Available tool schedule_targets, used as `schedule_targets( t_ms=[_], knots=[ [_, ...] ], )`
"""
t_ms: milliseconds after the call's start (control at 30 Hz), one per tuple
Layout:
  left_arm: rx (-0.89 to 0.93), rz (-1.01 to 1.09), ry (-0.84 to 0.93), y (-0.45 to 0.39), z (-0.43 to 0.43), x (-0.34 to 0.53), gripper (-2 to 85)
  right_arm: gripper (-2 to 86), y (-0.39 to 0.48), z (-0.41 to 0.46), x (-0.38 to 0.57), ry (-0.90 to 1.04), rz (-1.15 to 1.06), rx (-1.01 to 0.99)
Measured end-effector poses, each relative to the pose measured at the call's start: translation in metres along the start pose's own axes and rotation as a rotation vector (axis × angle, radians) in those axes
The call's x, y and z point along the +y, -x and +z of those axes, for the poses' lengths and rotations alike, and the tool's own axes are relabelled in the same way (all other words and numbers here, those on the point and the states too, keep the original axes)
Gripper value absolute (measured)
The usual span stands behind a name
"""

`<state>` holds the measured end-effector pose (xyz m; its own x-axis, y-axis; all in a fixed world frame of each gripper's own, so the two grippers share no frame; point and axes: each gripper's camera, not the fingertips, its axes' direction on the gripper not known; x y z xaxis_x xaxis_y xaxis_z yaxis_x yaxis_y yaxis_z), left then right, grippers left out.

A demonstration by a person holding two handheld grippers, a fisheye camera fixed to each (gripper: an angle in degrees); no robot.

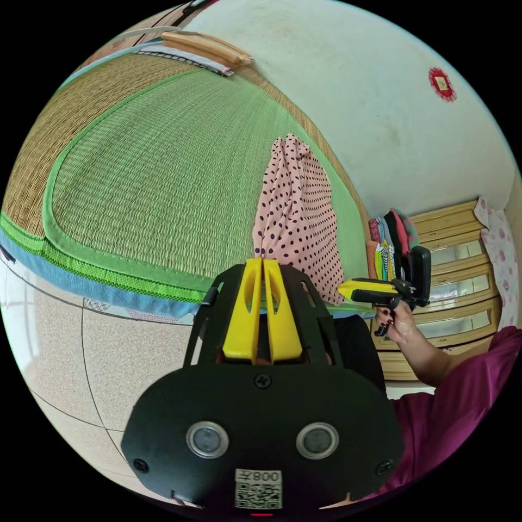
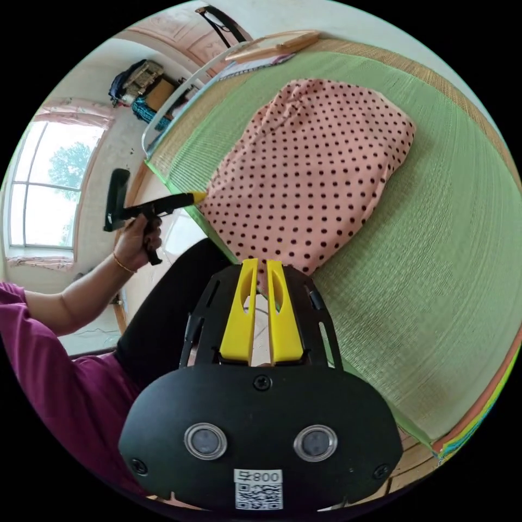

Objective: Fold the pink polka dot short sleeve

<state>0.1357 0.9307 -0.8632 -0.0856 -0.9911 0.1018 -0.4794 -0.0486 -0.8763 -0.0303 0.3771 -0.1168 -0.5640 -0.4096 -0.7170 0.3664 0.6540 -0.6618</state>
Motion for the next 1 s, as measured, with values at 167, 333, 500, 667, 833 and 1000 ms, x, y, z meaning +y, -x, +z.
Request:
schedule_targets(
  t_ms=[167, 333, 500, 667, 833, 1000],
  knots=[
    [-0.052, 0.017, 0.016, -0.017, 0.003, 0.003, 0.2, 0.2, -0.011, -0.003, 0.015, -0.028, 0.034, -0.083],
    [-0.087, 0.002, 0.010, -0.033, 0.005, 0.008, 0.1, 0.0, 0.002, -0.017, 0.031, -0.066, 0.027, -0.056],
    [-0.099, -0.022, -0.029, -0.046, 0.000, 0.015, 0.1, -0.2, -0.002, -0.004, 0.043, -0.026, 0.032, -0.073],
    [-0.117, -0.027, -0.052, -0.063, -0.005, 0.025, 0.2, 0.1, -0.009, -0.009, 0.061, -0.070, 0.053, -0.135],
    [-0.006, -0.002, -0.075, -0.085, -0.005, 0.037, 1.0, 0.2, -0.015, -0.022, 0.073, -0.112, 0.093, -0.148],
    [0.097, 0.098, 0.050, -0.122, 0.030, 0.040, 2.7, 0.2, -0.033, -0.035, 0.100, -0.186, 0.168, -0.217]
  ],
)
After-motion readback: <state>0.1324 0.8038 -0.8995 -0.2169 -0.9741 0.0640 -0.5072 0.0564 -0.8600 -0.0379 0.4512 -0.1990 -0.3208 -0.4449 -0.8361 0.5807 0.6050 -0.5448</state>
